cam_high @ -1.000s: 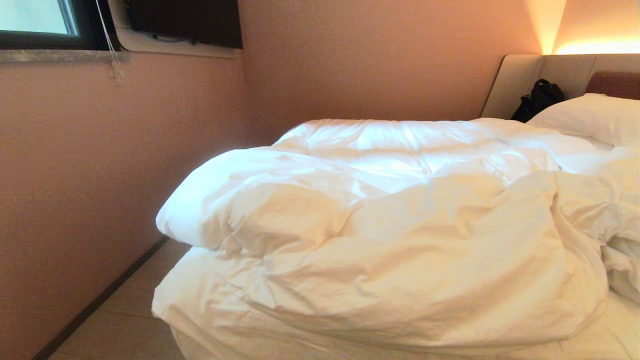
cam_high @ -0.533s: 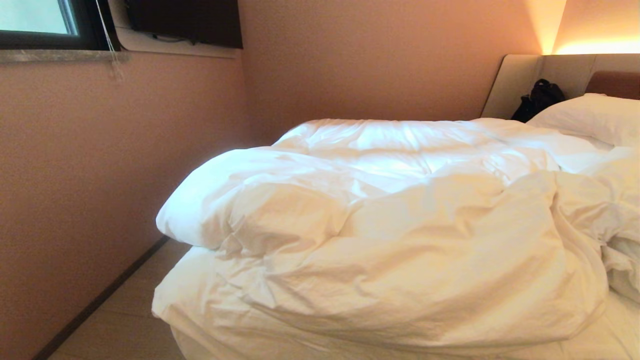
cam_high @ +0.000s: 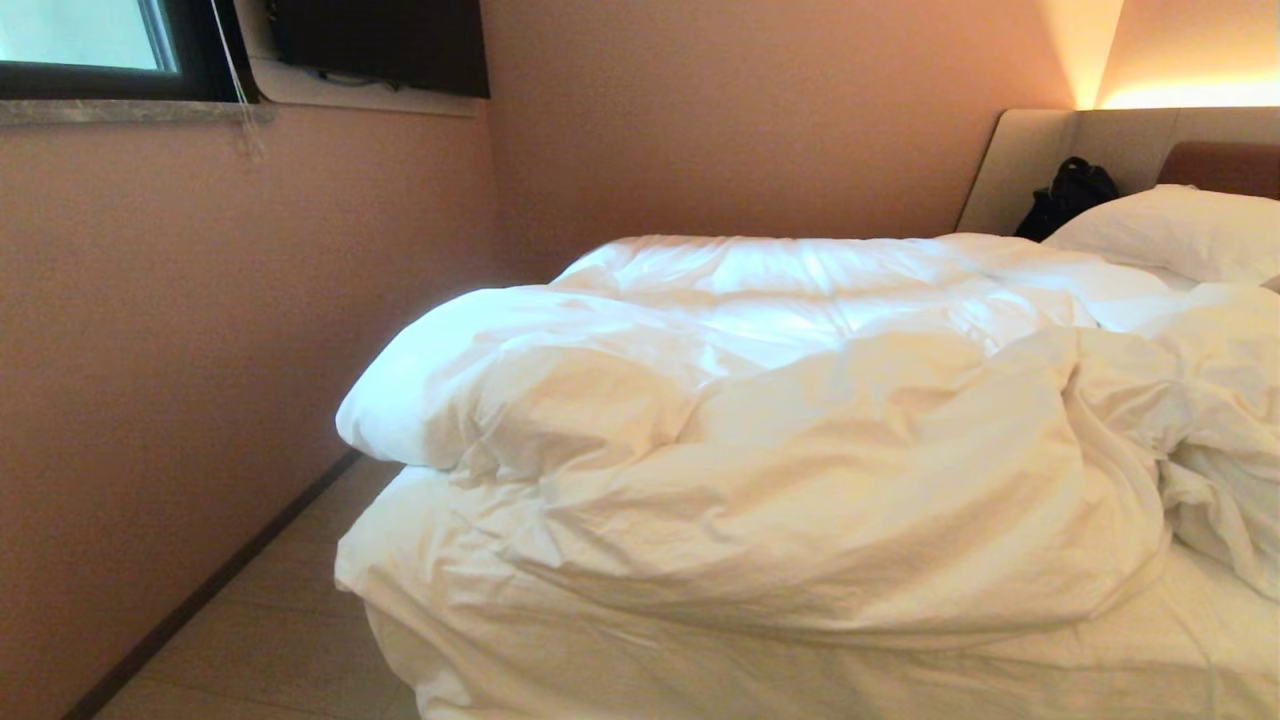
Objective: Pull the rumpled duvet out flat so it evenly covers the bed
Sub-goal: Hold the folded corner of the quilt
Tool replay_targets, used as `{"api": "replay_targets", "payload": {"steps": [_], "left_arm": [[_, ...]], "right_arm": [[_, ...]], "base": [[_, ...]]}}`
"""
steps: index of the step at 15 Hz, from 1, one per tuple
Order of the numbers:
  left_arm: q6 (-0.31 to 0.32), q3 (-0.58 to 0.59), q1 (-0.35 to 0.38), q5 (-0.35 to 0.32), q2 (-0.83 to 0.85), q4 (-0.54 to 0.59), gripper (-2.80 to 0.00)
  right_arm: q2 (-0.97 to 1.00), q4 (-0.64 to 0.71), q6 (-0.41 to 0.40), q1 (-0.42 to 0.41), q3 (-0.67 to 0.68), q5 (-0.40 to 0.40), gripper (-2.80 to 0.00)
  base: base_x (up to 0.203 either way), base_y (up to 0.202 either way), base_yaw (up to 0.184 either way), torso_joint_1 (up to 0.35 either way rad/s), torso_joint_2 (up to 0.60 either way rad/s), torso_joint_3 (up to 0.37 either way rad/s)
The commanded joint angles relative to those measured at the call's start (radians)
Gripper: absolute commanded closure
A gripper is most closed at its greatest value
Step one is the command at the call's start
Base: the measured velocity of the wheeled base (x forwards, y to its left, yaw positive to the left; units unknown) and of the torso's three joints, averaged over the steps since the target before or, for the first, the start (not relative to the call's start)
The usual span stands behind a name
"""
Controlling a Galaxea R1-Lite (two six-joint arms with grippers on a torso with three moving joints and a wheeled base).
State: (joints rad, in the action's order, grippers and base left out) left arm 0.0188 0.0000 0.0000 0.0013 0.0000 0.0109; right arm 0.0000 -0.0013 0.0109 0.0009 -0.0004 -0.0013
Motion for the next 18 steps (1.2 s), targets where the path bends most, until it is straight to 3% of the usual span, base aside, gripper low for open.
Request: {"api": "replay_targets", "payload": {"steps": [1, 8, 18], "left_arm": [[0.002, -0.002, 0.0, 0.0, 0.0, 0.0, 0.0], [0.016, -0.002, 0.0, -0.003, 0.002, 0.003, 0.0], [0.016, 0.0, 0.0, -0.001, 0.0, 0.003, 0.0]], "right_arm": [[0.0, 0.0, 0.0, 0.001, 0.0, 0.0, 0.0], [0.0, 0.0, -0.002, 0.001, 0.0, 0.0, 0.0], [0.0, 0.0, -0.005, 0.001, -0.001, 0.001, 0.0]], "base": [[0.0, 0.0, 0.0, 0.0, 0.0, 0.0], [0.0, -0.023, 0.001, 0.001, 0.0, 0.002], [0.0, -0.194, 0.0, 0.003, 0.0, 0.002]]}}
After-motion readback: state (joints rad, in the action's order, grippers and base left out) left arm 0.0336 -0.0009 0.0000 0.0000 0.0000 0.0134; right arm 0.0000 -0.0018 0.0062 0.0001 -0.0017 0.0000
